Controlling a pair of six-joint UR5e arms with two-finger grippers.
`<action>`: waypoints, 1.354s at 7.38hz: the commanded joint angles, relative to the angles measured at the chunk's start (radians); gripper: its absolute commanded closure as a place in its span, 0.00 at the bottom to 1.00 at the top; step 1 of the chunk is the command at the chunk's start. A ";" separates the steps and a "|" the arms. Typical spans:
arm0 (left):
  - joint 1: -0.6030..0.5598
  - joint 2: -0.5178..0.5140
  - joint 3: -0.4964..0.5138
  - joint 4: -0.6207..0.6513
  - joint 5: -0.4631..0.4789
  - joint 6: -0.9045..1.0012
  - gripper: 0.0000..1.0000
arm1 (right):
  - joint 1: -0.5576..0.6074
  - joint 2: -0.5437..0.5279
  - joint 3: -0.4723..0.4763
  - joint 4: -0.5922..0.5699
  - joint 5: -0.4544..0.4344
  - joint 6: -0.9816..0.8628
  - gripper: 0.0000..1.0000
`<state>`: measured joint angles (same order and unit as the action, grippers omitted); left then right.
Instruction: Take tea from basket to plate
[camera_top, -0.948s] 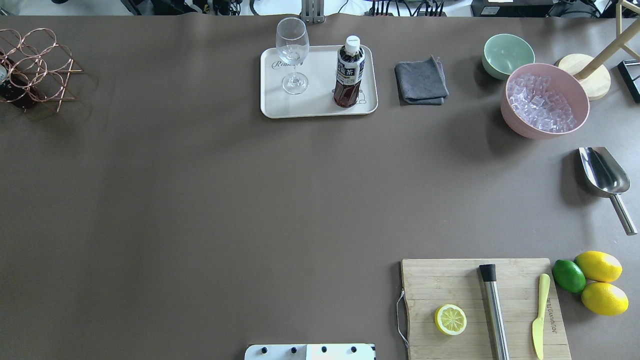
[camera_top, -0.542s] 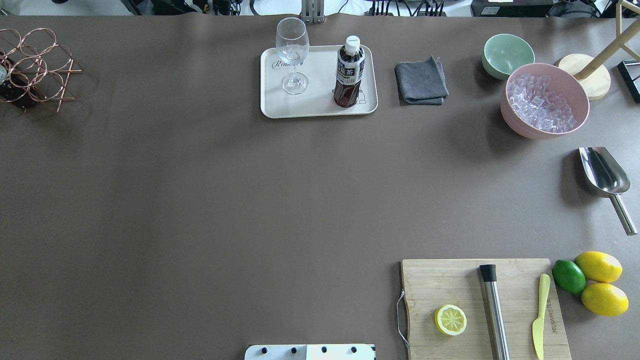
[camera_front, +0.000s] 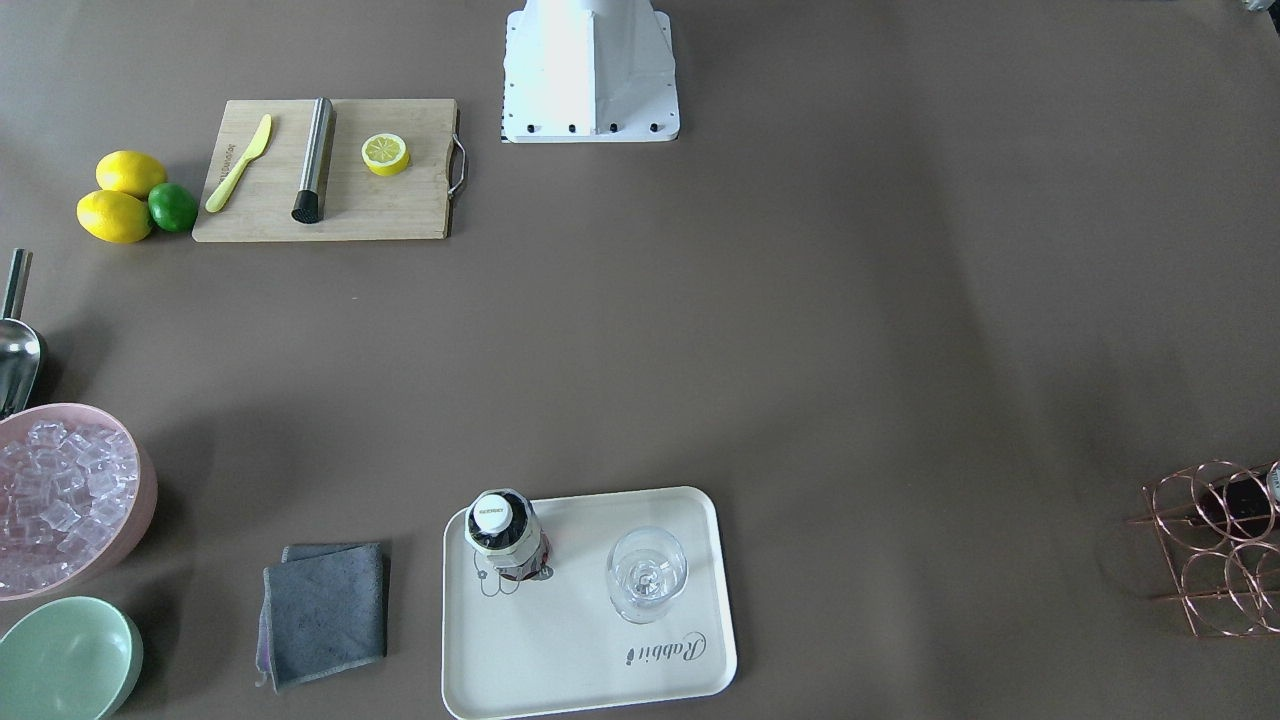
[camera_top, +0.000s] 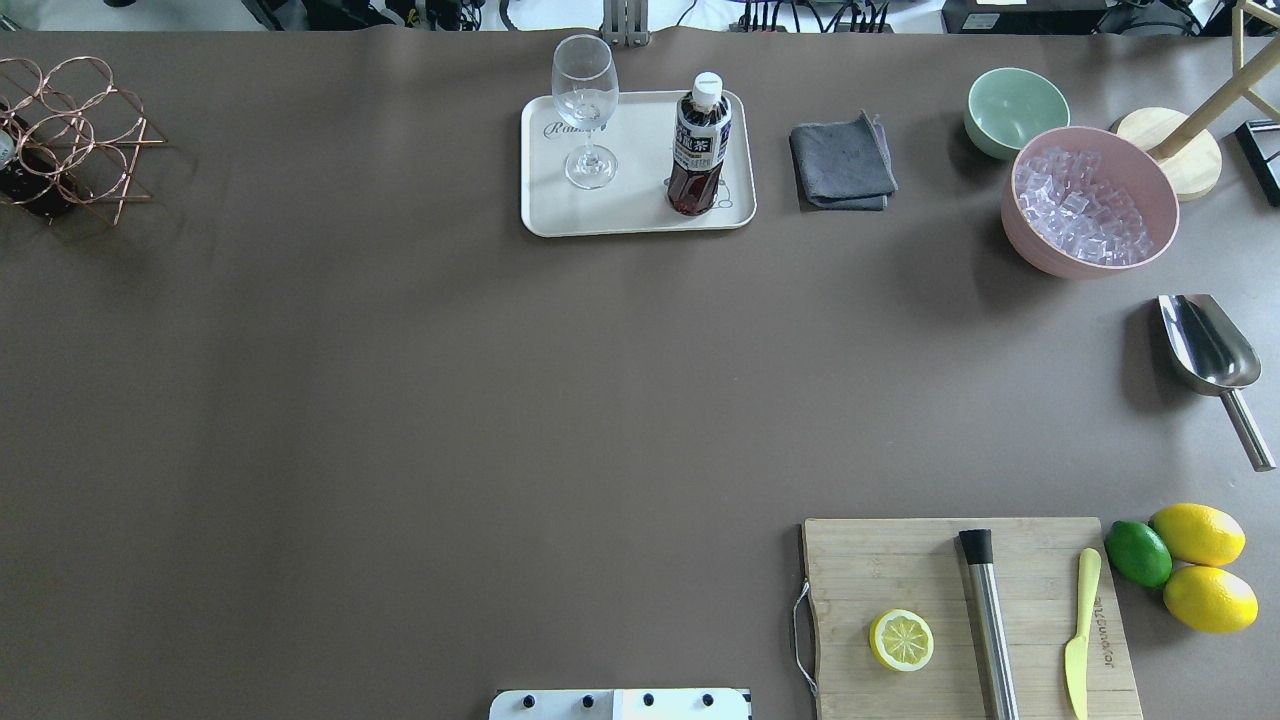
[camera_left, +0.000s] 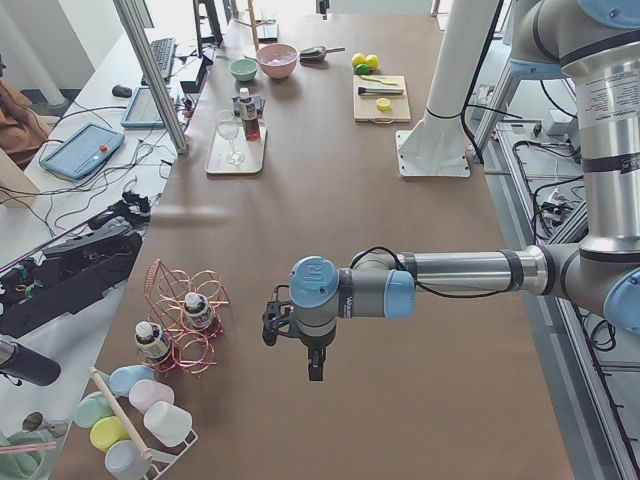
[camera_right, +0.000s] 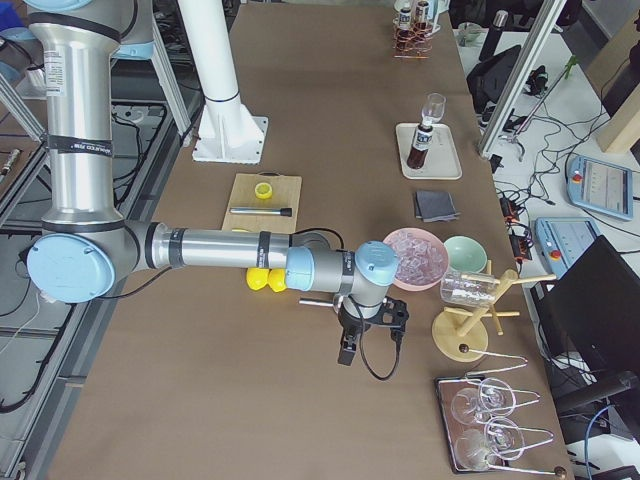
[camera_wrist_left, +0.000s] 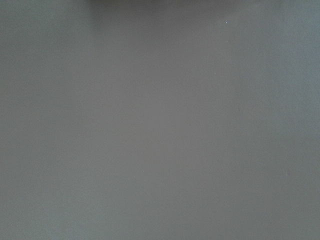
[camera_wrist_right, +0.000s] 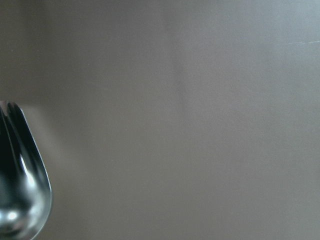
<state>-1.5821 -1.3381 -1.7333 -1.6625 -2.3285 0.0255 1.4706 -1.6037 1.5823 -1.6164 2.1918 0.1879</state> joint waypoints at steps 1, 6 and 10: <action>-0.001 -0.004 0.003 -0.013 0.000 -0.010 0.02 | -0.001 0.015 -0.005 -0.004 0.012 0.007 0.00; -0.003 0.005 0.008 -0.008 0.006 -0.012 0.02 | -0.003 0.099 -0.033 0.000 0.107 0.007 0.00; -0.006 0.010 0.003 -0.008 0.004 -0.012 0.02 | -0.006 0.079 -0.047 0.105 0.112 -0.001 0.00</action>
<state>-1.5848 -1.3329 -1.7287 -1.6705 -2.3246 0.0124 1.4654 -1.5186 1.5312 -1.5302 2.3023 0.1907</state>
